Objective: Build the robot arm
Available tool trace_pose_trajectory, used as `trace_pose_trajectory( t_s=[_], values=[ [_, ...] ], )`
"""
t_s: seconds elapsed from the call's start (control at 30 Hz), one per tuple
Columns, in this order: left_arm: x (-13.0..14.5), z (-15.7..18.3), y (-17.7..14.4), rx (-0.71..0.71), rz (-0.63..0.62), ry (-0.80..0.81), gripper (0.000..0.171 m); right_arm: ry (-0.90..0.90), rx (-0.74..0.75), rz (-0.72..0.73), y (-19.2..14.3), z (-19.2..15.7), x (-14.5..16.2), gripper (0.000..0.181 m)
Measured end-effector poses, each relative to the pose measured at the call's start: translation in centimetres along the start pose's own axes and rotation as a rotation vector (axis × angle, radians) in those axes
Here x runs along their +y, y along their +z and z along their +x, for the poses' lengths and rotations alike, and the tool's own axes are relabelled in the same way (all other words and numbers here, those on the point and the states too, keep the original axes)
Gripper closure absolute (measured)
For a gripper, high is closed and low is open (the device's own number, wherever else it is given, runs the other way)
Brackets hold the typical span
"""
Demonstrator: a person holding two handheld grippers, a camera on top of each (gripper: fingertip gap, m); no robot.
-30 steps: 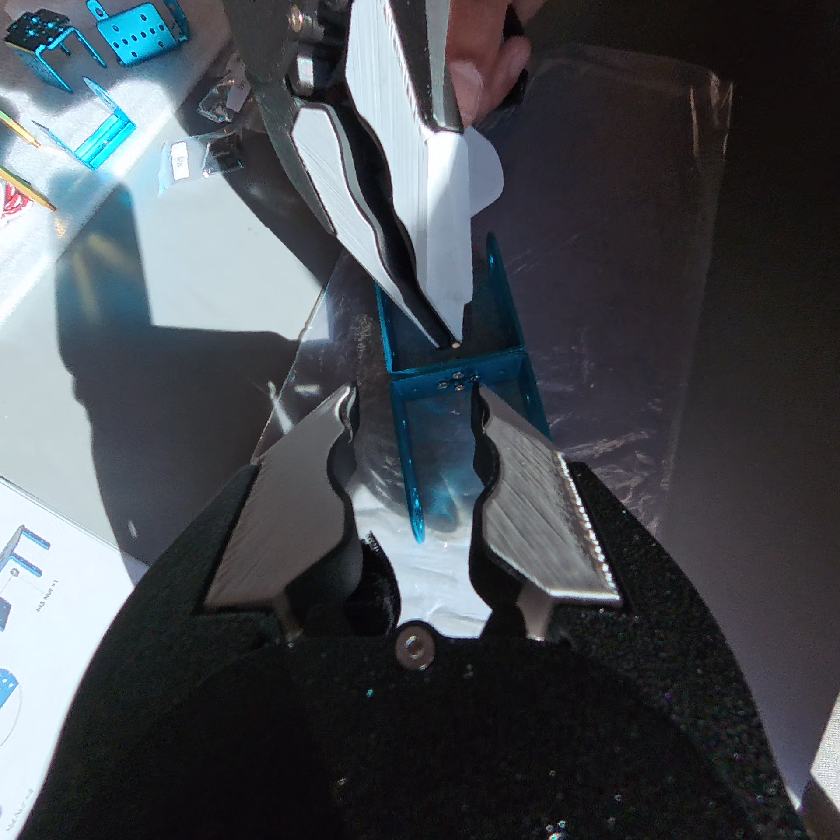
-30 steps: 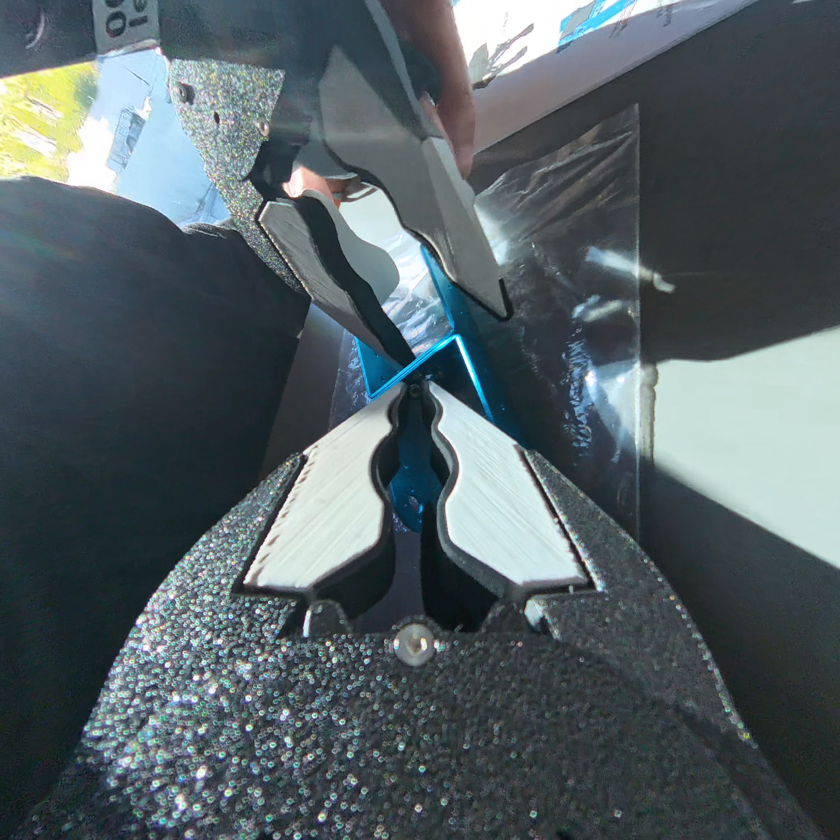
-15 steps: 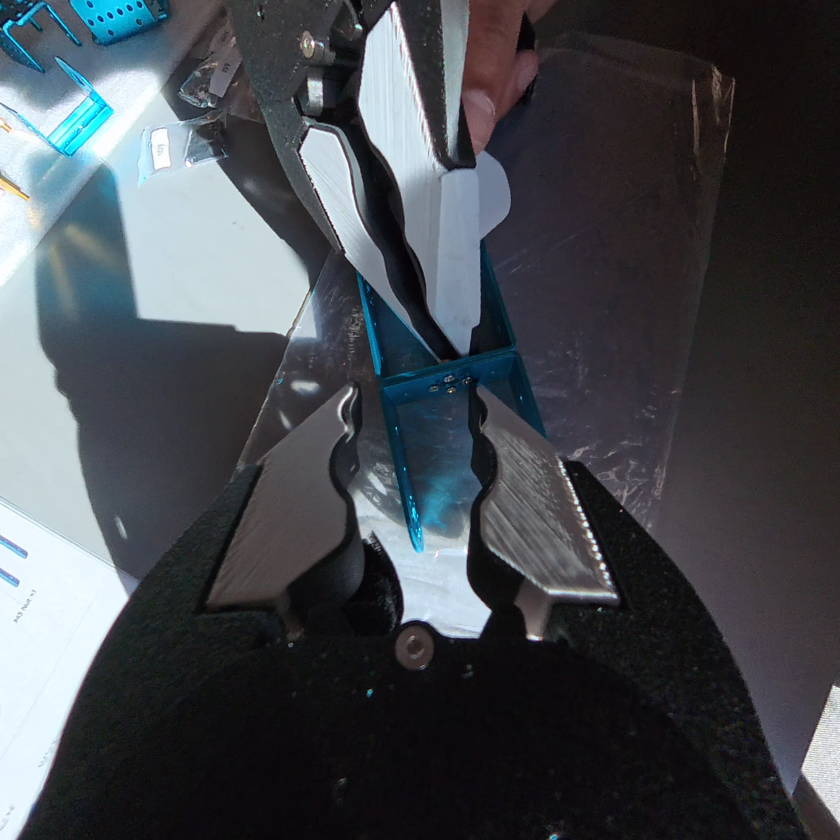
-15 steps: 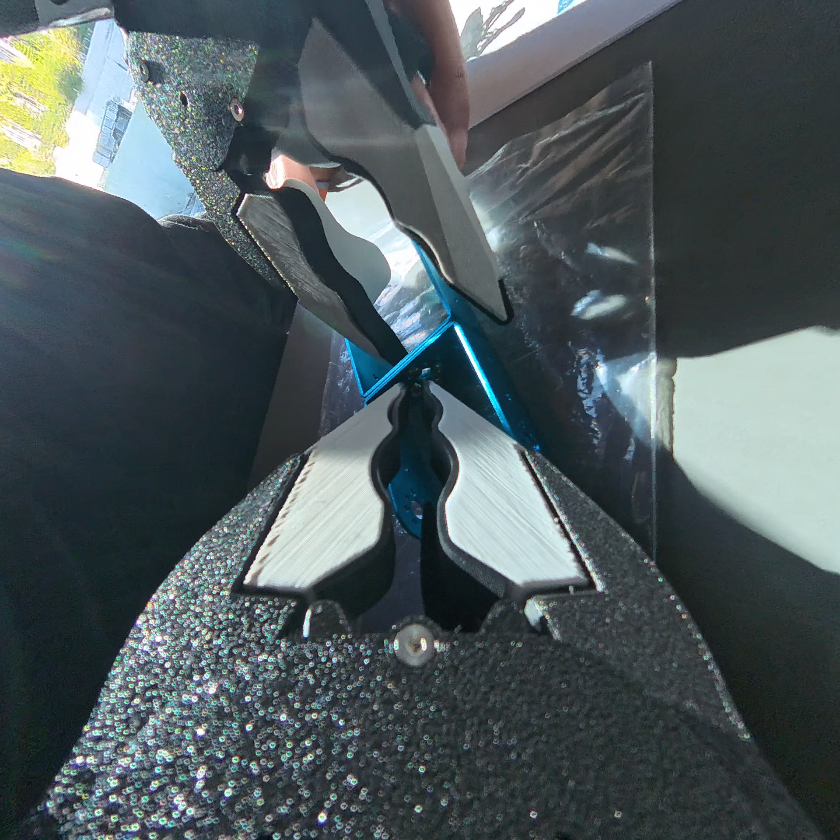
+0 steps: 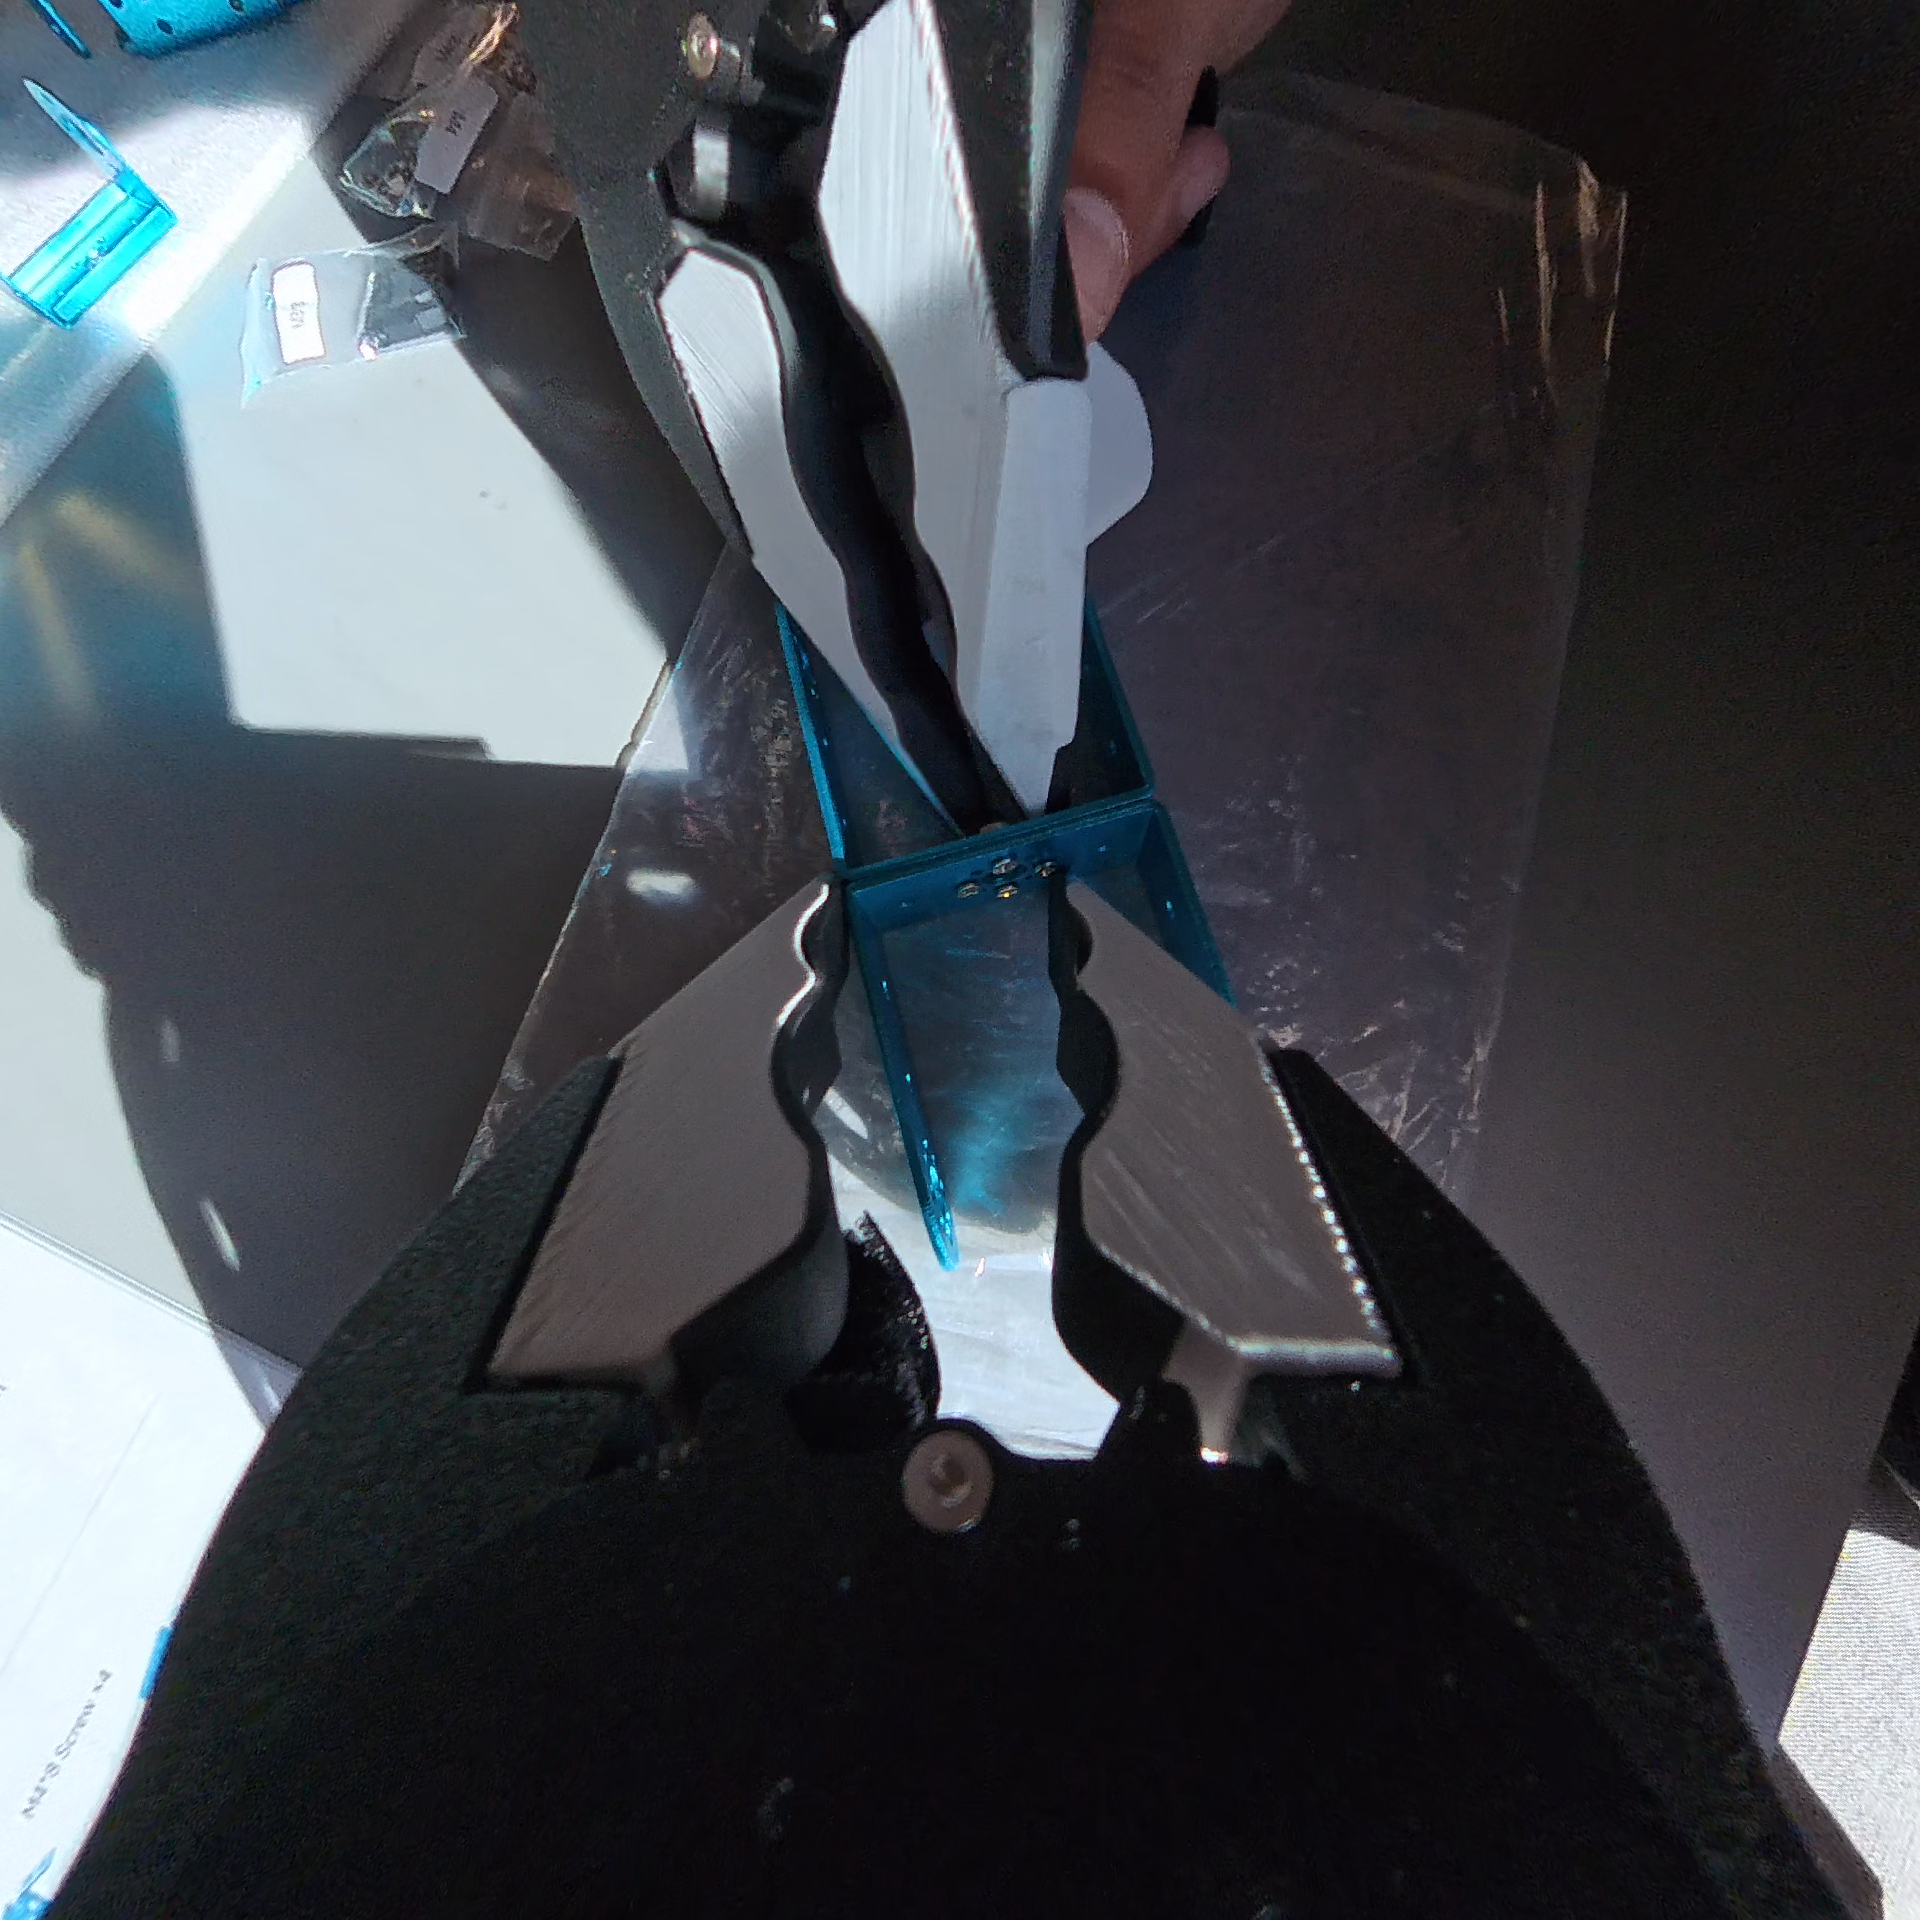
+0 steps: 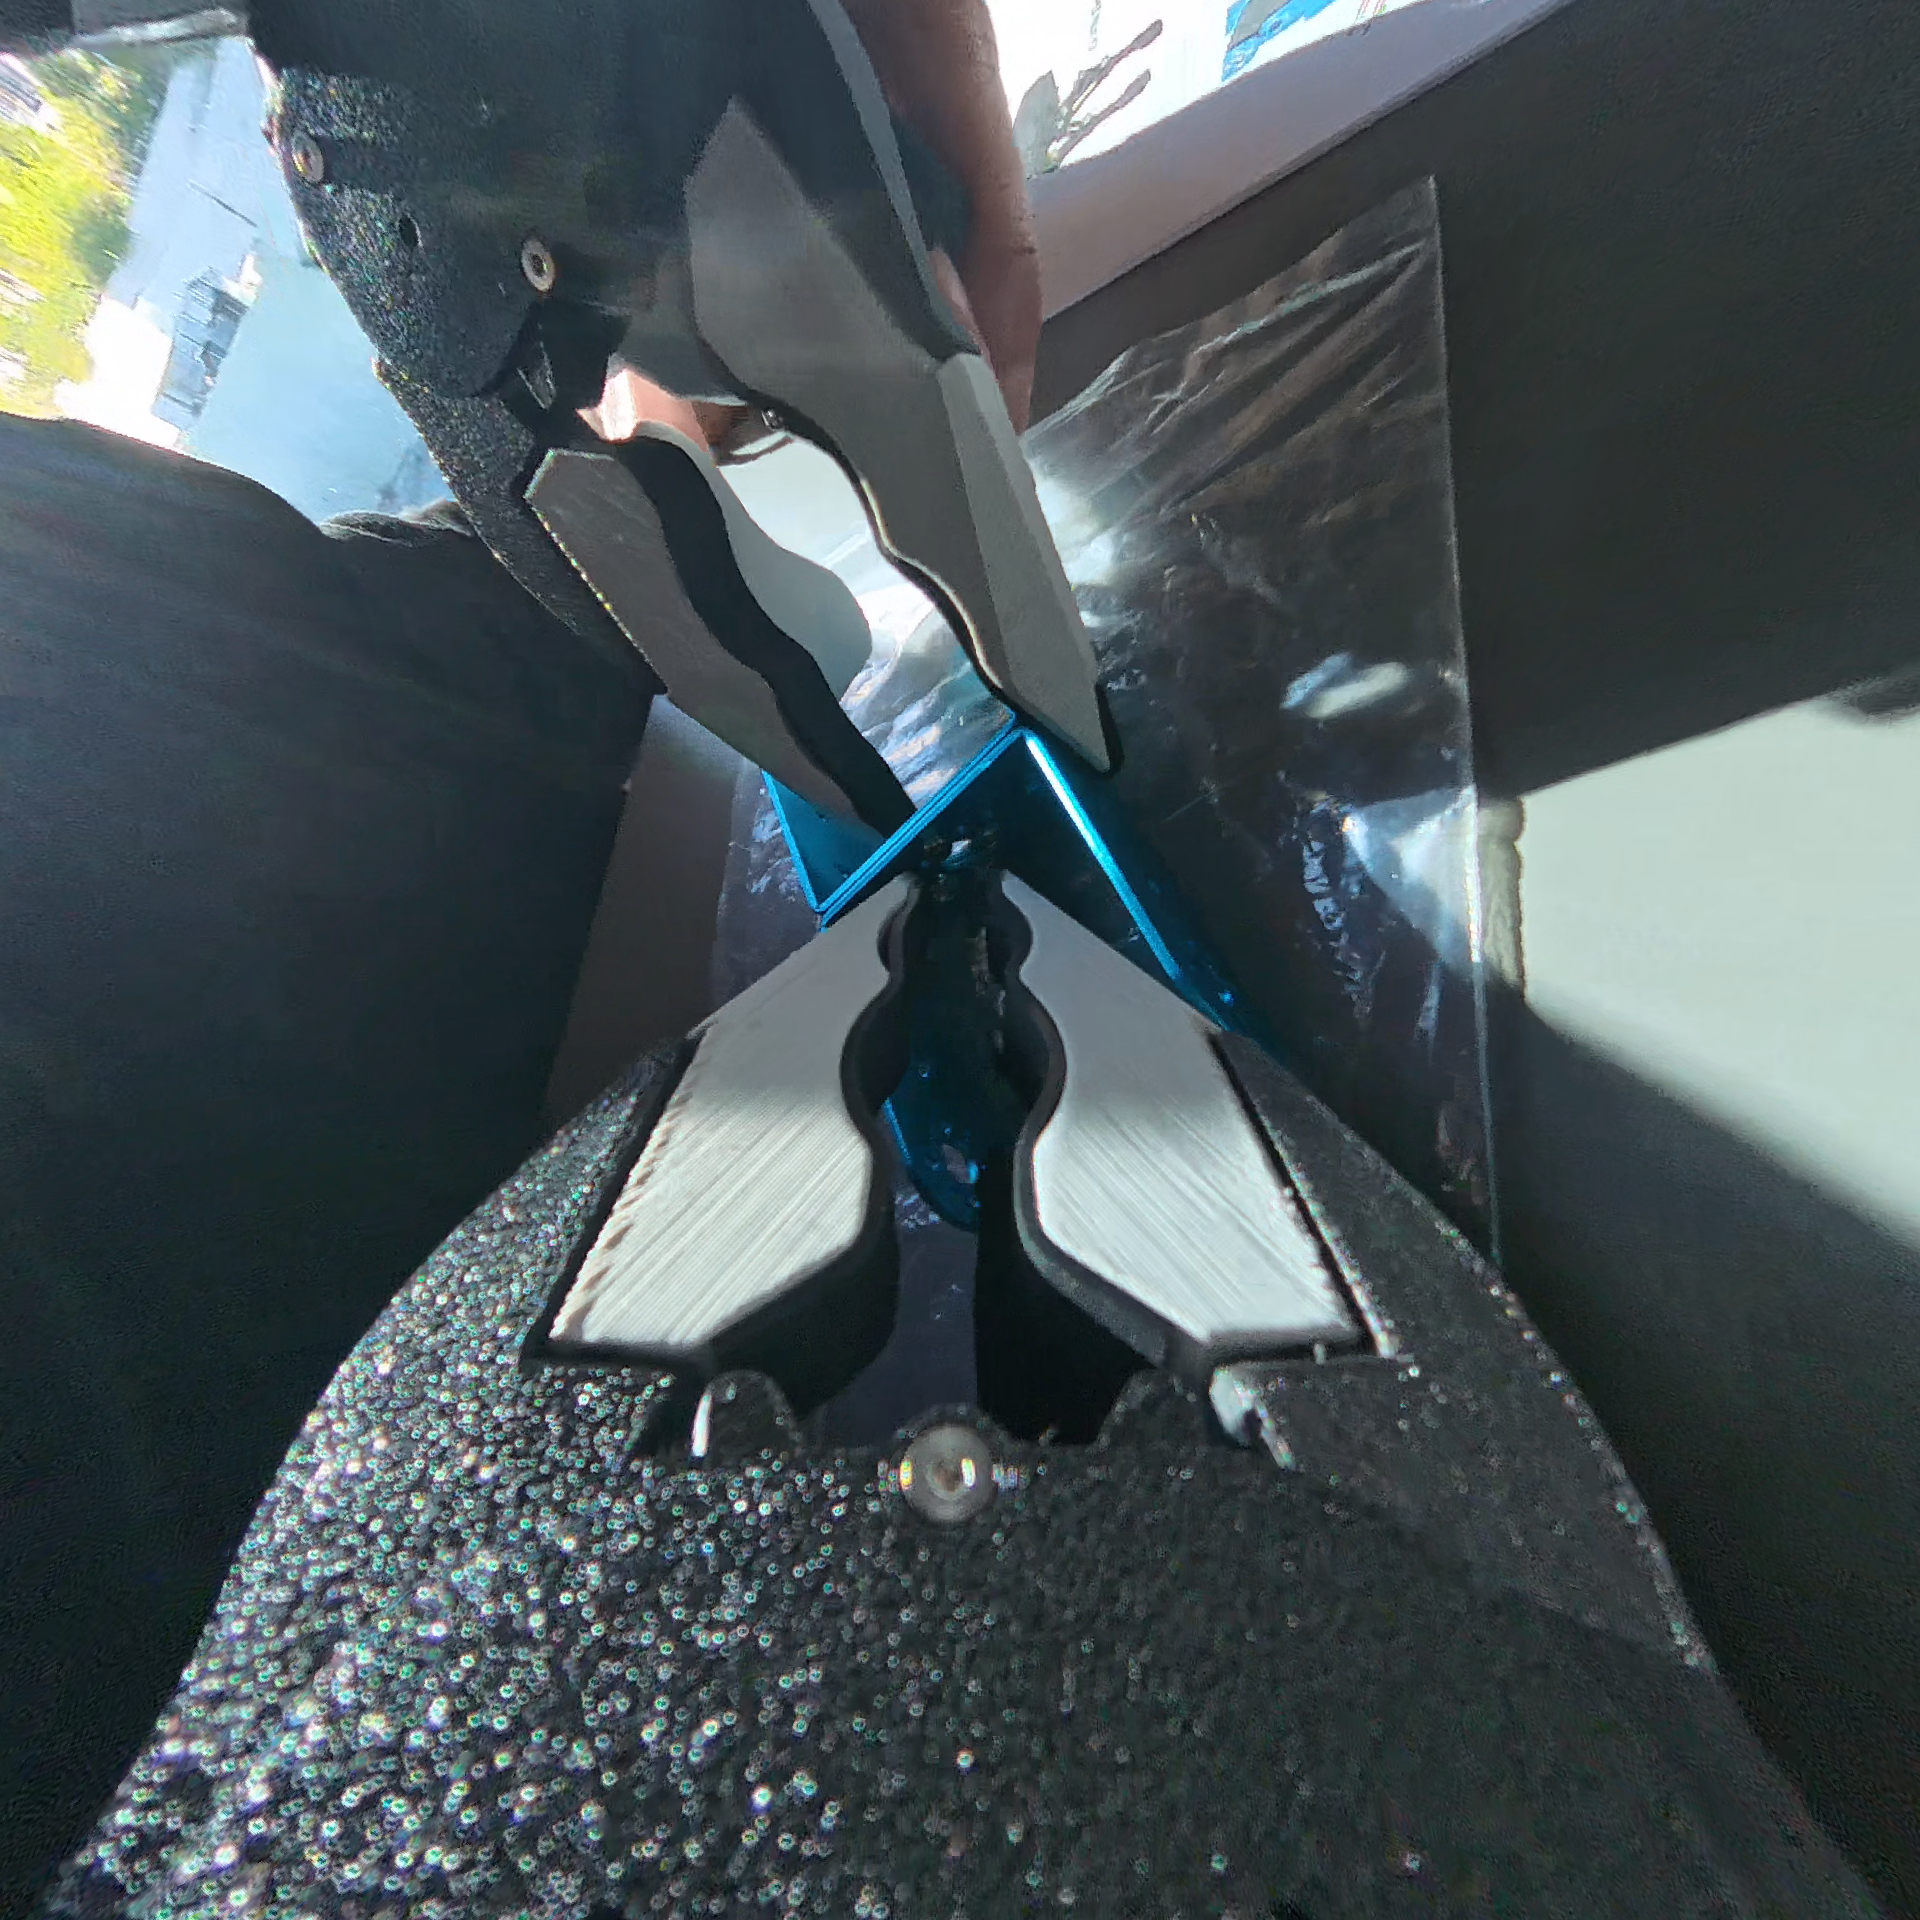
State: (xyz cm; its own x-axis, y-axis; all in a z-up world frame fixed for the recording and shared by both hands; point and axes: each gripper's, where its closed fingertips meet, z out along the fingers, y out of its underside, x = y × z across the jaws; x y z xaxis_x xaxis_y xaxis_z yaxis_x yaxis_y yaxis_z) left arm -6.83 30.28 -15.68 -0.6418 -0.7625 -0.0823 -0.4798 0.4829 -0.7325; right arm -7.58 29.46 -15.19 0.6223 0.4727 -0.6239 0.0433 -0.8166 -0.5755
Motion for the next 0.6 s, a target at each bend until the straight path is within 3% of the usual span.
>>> trace_pose_trajectory(
  t_s=[0.13,0.47,0.6],
  values=[
    [0.0,0.0,0.0,0.001,0.001,0.000,0.134,-0.081,0.087,0.005,-0.1,0.4,-0.1,0.167],
    [0.1,-0.1,0.0,-0.004,-0.002,-0.001,0.137,-0.156,0.093,0.028,-0.9,-0.4,-0.8,0.165],
    [0.1,-0.1,0.0,-0.003,-0.002,-0.001,0.137,-0.317,0.133,0.056,-2.9,-0.5,-2.2,0.158]
  ],
)
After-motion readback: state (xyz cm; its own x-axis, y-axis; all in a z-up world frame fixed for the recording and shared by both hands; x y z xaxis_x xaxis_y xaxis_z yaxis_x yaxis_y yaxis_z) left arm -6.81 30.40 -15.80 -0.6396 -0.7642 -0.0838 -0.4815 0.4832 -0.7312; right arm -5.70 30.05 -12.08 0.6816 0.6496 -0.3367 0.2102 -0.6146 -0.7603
